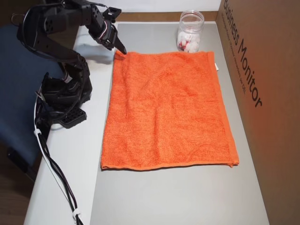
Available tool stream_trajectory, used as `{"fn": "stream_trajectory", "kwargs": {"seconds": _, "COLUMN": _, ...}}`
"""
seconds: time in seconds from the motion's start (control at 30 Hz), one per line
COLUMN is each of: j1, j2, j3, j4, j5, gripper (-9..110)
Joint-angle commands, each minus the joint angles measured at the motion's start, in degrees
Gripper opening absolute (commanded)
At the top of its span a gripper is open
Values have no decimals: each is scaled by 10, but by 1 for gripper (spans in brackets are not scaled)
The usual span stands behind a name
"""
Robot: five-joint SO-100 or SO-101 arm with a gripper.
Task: Fold the blanket.
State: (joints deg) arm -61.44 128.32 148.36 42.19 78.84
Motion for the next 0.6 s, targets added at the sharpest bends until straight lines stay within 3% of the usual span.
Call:
{"fn": "stream_trajectory", "kwargs": {"seconds": 0.0, "j1": -4, "j2": -8, "j3": -25, "j4": -8, "j5": -1, "gripper": 28}}
{"fn": "stream_trajectory", "kwargs": {"seconds": 0.57, "j1": -33, "j2": -131, "j3": -92, "j4": -40, "j5": -1, "gripper": 28}}
